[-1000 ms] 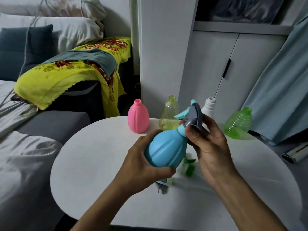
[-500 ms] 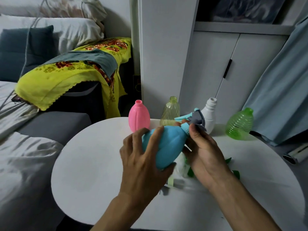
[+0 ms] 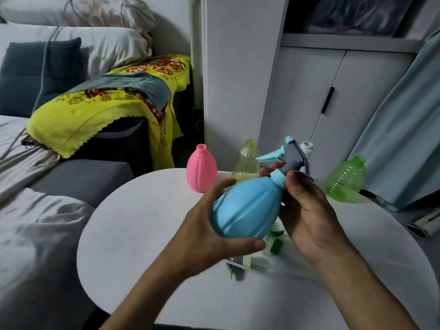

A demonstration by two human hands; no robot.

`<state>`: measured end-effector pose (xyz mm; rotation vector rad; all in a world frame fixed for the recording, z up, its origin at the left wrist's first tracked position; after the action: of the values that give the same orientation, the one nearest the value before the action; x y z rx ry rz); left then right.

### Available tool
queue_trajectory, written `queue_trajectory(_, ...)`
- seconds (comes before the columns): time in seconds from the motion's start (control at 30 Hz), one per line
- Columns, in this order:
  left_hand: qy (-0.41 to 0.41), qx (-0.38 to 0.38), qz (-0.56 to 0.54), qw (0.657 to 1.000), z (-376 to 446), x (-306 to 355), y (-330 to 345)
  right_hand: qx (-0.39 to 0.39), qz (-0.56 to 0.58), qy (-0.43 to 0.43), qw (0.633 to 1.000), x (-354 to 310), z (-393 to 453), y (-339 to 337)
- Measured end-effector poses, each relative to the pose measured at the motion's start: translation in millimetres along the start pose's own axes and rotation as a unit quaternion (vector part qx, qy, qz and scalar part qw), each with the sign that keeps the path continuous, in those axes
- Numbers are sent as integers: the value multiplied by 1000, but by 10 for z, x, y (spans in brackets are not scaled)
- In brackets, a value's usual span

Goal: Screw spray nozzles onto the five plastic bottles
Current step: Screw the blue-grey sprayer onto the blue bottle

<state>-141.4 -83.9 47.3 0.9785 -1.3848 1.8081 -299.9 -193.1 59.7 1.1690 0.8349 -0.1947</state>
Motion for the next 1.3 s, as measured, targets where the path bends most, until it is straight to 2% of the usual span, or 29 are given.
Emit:
queue_trajectory(0.03, -17, -22, -39, 999, 9, -17, -41, -12, 0, 2, 1000, -2, -5, 14)
queue_trajectory(0.07, -19, -18, -25, 999, -2, -20, -44, -12, -7, 3, 1000, 13, -15, 28)
queue_trajectory(0.13, 11, 80, 135, 988, -46, 2, 37, 22, -32, -4, 999, 86, -32, 42)
queue_trajectory(0.17, 38, 139, 225, 964, -64, 13, 114, 47, -40, -9, 998, 121, -36, 40)
queue_trajectory(0.23, 74, 200, 303, 929, -84, 17, 233, 73, -37, -16, 997, 152, -31, 31)
queue_trajectory(0.27, 78, 192, 295, 933, -68, 12, 242, 70, -28, -17, 997, 143, -26, 31)
queue_trajectory(0.3, 75, 159, 256, 951, -46, 8, 212, 58, -23, -18, 998, 119, -19, 30)
queue_trajectory(0.37, 32, 61, 107, 992, -8, 0, 90, 25, -17, -16, 999, 52, -10, 36)
queue_trajectory(0.43, -4, 13, -6, 1000, 9, -12, -12, -5, -1, -10, 1000, 16, -9, 34)
queue_trajectory(0.53, 11, -21, 6, 1000, -6, 24, -7, -49, 0, 23, 999, 26, -29, 58)
queue_trajectory(0.67, 8, -79, 8, 997, -40, 37, 85, -64, -46, 69, 994, -15, -53, 53)
queue_trajectory(0.77, 14, -69, 66, 995, -48, 24, 104, -41, -96, 62, 993, -14, -54, 66)
queue_trajectory(0.93, 43, 78, 197, 976, -143, 75, 292, 36, -96, -1, 995, 77, -9, 76)
queue_trajectory(1.0, 44, 94, 197, 975, -143, 89, 355, 49, -101, -10, 994, 61, -2, 51)
queue_trajectory(1.1, 17, 4, 129, 991, -46, 69, 245, 18, -111, 10, 994, 14, -5, 15)
queue_trajectory(1.17, -16, -80, 17, 997, 27, 46, 126, -42, -98, 41, 993, 11, -28, 20)
queue_trajectory(1.23, -39, -143, -83, 986, 60, 55, 43, -107, -80, 62, 989, 30, -49, 46)
queue_trajectory(1.3, -50, -194, -119, 972, 62, 67, 24, -141, -80, 72, 984, 46, -67, 74)
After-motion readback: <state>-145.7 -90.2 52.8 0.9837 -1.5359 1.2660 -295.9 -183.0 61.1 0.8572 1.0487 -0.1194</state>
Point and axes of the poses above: each hand's wrist, its own z-axis towards the middle knuckle, its own y-axis out of the palm, x = y × z, the point moved 1 cm from there along z, towards the middle knuckle, and after that the axes turned 10 degrees about z, right-handed, at the moved point
